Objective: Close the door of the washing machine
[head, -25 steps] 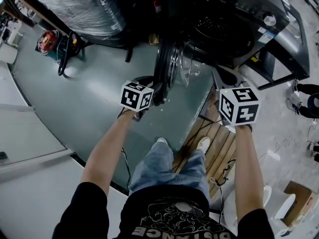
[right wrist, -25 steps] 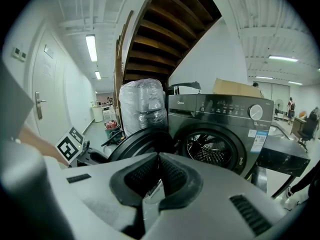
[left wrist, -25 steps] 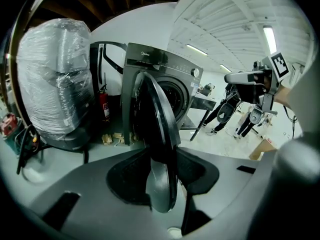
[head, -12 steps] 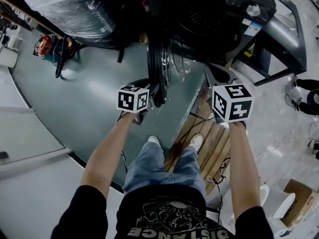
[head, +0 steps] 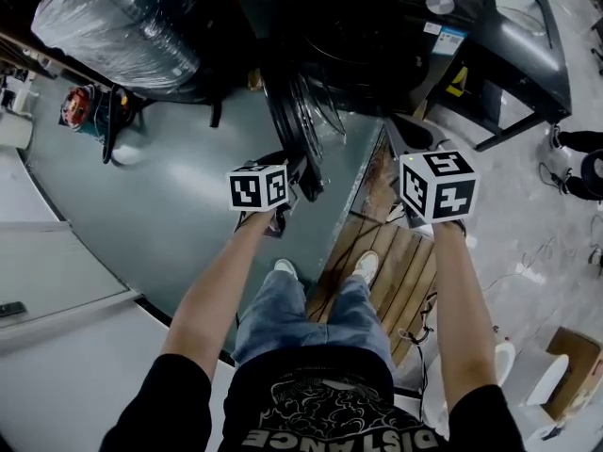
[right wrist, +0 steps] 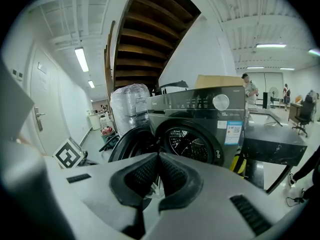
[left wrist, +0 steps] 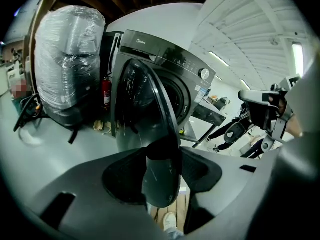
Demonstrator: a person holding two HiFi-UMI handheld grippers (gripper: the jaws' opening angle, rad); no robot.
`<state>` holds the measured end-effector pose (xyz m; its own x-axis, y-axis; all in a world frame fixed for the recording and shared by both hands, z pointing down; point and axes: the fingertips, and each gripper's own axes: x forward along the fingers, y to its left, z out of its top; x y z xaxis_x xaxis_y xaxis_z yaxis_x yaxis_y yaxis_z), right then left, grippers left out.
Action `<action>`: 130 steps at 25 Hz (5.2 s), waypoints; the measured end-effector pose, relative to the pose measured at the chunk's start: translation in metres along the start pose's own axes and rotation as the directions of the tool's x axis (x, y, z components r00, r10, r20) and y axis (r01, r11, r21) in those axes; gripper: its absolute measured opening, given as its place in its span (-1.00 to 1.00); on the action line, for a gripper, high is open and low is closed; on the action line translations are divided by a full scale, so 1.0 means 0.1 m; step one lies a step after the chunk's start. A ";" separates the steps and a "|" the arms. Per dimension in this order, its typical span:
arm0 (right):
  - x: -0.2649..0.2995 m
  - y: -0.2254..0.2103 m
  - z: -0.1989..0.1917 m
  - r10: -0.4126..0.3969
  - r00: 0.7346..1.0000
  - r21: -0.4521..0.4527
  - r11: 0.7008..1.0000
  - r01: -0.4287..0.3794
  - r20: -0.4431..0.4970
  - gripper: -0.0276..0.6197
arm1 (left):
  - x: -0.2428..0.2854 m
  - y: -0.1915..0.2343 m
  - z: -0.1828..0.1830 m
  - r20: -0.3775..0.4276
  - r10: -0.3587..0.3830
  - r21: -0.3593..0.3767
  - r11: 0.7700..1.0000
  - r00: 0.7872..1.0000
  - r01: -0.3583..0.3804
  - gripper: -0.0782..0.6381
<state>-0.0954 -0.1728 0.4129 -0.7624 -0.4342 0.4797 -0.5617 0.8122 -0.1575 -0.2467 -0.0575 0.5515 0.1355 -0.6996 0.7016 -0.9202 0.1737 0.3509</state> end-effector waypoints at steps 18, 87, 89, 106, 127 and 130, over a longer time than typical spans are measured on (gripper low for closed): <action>-0.26 -0.70 0.10 -0.023 0.999 0.024 0.999 0.023 0.029 -0.84 | 0.48 -0.53 0.22 0.005 0.073 -0.127 0.989 0.997 -0.072 -0.17; 0.26 -2.59 0.02 -0.133 0.991 0.233 0.964 0.126 0.015 -0.84 | 2.48 -1.60 1.61 0.069 0.023 -0.553 0.833 0.997 0.019 0.23; 0.30 -2.63 0.04 -0.136 0.991 0.236 0.963 0.128 0.017 -0.84 | 2.53 -1.61 1.66 0.070 0.019 -0.552 0.833 0.997 0.023 0.25; 0.51 -2.83 0.09 -0.140 0.990 0.251 0.959 0.135 0.005 -0.84 | 2.82 -1.65 1.94 0.084 -0.023 -0.568 0.820 0.996 0.067 0.28; 0.65 -2.96 0.08 -0.135 0.991 0.292 0.948 0.127 0.008 -0.84 | 2.85 -1.66 2.04 0.140 -0.036 -0.575 0.811 0.989 0.111 0.31; 0.65 -2.98 0.10 -0.137 0.991 0.291 0.948 0.127 0.011 -0.84 | 2.85 -1.66 2.04 0.153 -0.030 -0.585 0.803 0.988 0.115 0.32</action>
<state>0.0195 -0.4467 0.4823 -0.6822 -0.5455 0.4868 -0.7232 0.6016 -0.3392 -0.1306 -0.4272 0.5669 0.1048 -0.8025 0.5873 -0.5084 0.4643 0.7252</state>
